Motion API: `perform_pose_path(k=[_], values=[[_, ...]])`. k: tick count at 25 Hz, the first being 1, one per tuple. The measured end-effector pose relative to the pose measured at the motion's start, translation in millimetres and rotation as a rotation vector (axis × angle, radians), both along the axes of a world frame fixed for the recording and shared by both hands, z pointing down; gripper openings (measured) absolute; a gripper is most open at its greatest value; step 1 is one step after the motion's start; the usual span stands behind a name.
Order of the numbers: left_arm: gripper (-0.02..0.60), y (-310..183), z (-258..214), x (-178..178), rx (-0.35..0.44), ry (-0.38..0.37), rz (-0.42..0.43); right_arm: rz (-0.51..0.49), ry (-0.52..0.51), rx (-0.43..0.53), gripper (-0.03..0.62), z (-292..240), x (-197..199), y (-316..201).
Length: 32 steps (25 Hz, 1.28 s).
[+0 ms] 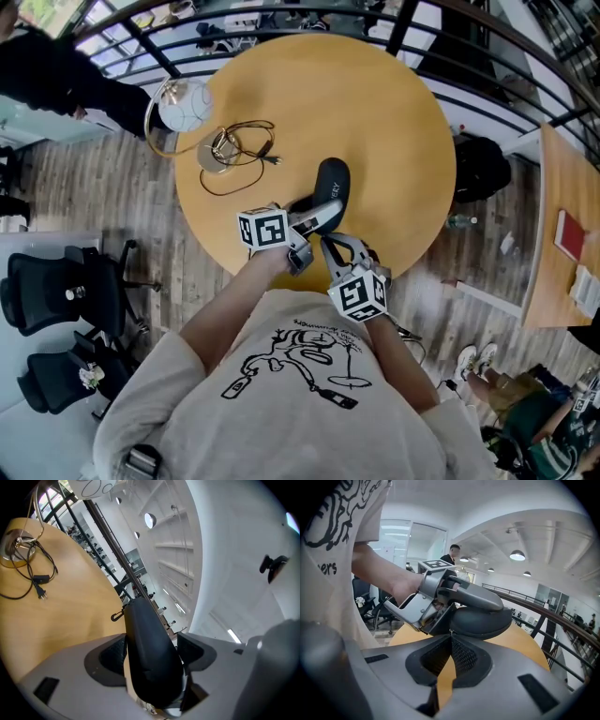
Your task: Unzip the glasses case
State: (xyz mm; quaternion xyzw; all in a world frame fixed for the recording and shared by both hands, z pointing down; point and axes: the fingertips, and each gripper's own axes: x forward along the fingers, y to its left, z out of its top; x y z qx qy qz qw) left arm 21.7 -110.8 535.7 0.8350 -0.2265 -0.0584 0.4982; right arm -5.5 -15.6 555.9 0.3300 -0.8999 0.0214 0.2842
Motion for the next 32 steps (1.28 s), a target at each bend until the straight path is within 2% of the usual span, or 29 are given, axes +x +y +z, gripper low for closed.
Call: perform_pose_path(k=[5,9,14,20,24,26,32], values=[[0.317,2,1,-1,-0.019,-0.001,0.011,-0.017,0.011,-0.004,0.021,2,-2,4],[0.290,5,-1,0,-0.054,0.044,0.023,0.006,0.020,-0.018,0.021,4,6,3],[0.276,13,-3,2,-0.063,0.059,0.064,0.034,0.041,-0.022,0.021,8,16,7],[0.291,15,-4,0,-0.023,0.069,0.061,0.002,-0.002,-0.039,0.021,4,7,14],[0.302,18,-3,4,-0.073,0.153,0.061,-0.035,-0.050,-0.010,0.021,-9,1,17],[0.327,22,-3,6,-0.100,0.193,0.070,-0.044,-0.067,0.012,0.021,-16,-1,18],[0.353,27,-5,10,-0.136,0.254,0.096,-0.085,-0.115,0.031,0.021,-26,-4,20]])
